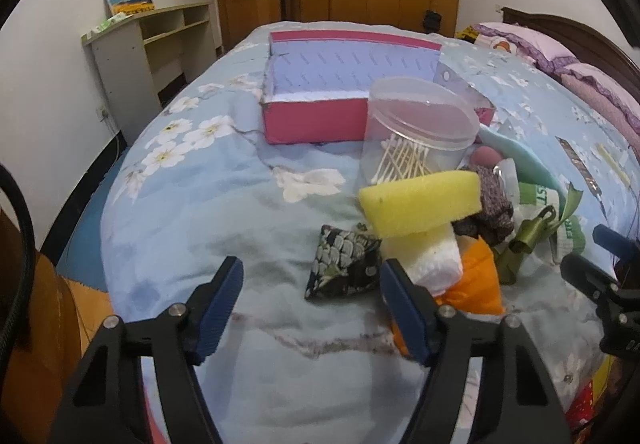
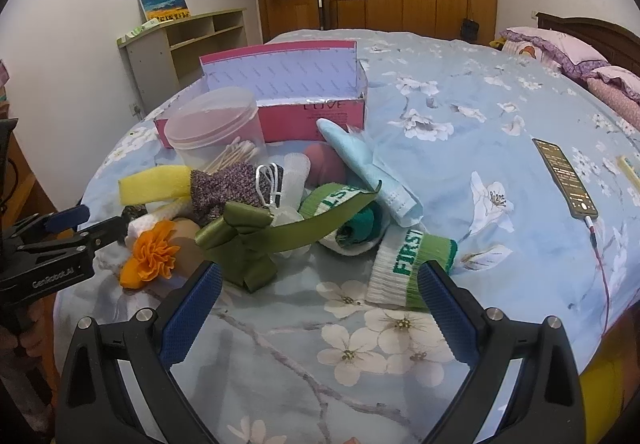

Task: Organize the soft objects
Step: 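Reach the left tool to the patterned fabric pouch and close on it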

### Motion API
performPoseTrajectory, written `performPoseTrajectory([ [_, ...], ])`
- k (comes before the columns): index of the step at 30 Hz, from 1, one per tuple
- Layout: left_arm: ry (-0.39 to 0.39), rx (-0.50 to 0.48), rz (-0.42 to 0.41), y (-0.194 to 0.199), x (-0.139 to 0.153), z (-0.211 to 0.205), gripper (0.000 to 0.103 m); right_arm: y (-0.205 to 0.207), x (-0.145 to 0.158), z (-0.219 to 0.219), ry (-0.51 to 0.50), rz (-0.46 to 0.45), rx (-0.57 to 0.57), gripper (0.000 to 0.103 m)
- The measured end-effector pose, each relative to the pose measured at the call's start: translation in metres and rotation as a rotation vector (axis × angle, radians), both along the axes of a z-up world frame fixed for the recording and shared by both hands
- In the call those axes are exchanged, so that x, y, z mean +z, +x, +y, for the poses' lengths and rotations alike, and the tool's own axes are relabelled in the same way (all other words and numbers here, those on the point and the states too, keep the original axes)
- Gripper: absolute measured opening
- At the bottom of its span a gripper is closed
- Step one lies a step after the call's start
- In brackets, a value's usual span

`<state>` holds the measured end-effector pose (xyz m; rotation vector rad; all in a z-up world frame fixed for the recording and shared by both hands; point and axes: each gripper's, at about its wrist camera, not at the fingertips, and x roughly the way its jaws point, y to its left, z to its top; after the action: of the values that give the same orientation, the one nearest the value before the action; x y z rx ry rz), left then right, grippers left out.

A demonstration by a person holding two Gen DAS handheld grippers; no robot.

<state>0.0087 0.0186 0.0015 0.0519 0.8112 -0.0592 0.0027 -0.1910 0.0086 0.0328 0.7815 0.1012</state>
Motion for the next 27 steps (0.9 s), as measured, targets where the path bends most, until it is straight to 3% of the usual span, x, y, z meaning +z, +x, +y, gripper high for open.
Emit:
performPoseTrajectory([
  [19,-0.071,0.01,0.051,0.03,-0.027,0.002,0.072,0.011,-0.012,-0.012,0.009,0.064,-0.023,0.101],
  [21,-0.07,0.0,0.044,0.029,-0.027,0.002,0.068,0.01,-0.014,-0.011,0.008,0.066,-0.021,0.101],
  [23,-0.077,-0.023,0.038,0.028,-0.026,0.0,0.056,0.01,-0.015,-0.012,0.009,0.069,-0.021,0.101],
  [27,-0.076,-0.054,0.019,0.023,-0.024,-0.006,0.04,0.009,-0.015,-0.015,0.008,0.069,-0.032,0.101],
])
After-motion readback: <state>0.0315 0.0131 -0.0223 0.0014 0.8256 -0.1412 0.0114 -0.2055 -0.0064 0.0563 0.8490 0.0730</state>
